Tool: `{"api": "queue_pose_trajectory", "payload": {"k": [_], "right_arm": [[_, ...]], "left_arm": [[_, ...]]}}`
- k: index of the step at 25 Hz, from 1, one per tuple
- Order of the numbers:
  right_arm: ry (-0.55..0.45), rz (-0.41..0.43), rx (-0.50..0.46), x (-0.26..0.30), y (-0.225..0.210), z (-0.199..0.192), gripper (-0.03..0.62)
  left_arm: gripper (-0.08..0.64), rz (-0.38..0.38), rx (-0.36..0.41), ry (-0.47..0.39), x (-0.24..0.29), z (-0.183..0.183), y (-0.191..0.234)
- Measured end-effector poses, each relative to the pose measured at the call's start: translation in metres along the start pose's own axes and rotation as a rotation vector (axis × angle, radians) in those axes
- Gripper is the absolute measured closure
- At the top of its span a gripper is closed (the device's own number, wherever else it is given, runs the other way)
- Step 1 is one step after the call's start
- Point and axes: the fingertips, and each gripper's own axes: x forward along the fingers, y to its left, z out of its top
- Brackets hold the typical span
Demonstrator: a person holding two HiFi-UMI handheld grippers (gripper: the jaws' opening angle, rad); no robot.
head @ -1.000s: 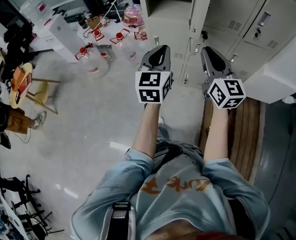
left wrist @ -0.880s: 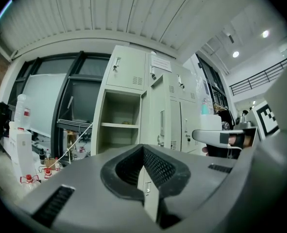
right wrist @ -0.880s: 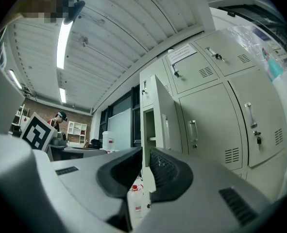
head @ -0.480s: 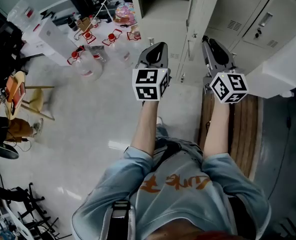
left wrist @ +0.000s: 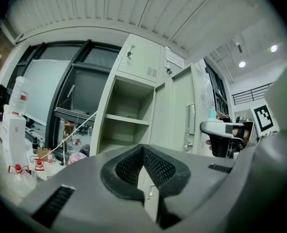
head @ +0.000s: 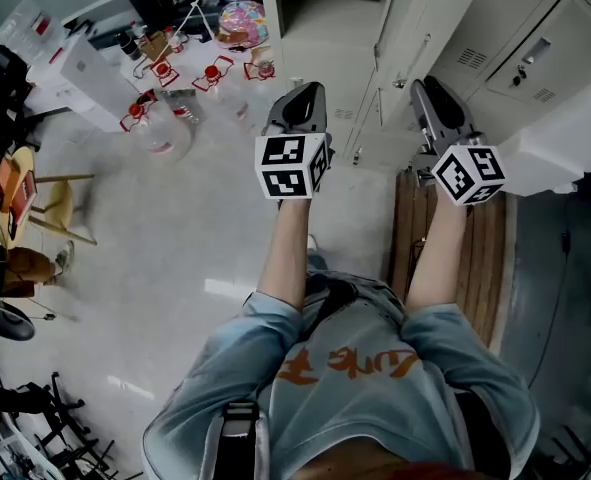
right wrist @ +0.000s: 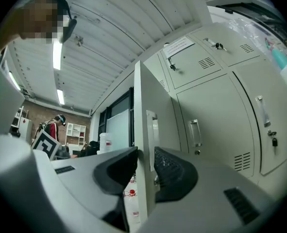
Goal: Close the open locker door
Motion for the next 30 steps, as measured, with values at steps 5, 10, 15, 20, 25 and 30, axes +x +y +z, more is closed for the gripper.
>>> {"api": "queue_pose_trajectory", "payload": {"k": [5, 10, 15, 20, 25, 30], "right_arm": [[-0.008, 0.100, -0.007, 0.016, 0.013, -0.002, 0.477], [0.015, 0.175, -0.058, 0.042, 0.035, -0.006, 0.453], [0.035, 0.241, -0.122, 0.069, 0.058, -0.008, 0.453], [0.044, 0.276, -0.157, 0.098, 0.074, -0.013, 0.453], [0.036, 0.290, -0.165, 0.130, 0.089, -0.018, 0.460], [0.029, 0.302, -0.149, 0.162, 0.100, -0.022, 0.468]], "left_arm": [[0.541, 0.002, -0.025, 0.005, 0.012, -0.006, 0.019], [0.541, 0.029, -0.053, -0.005, 0.019, -0.006, 0.045], [0.541, 0.058, -0.068, -0.015, 0.022, -0.003, 0.074], [0.541, 0.095, -0.034, -0.010, 0.026, 0.000, 0.097], [0.541, 0.121, -0.002, -0.014, 0.031, 0.007, 0.121], [0.541, 0.143, 0.013, -0.019, 0.035, 0.015, 0.149]]}}
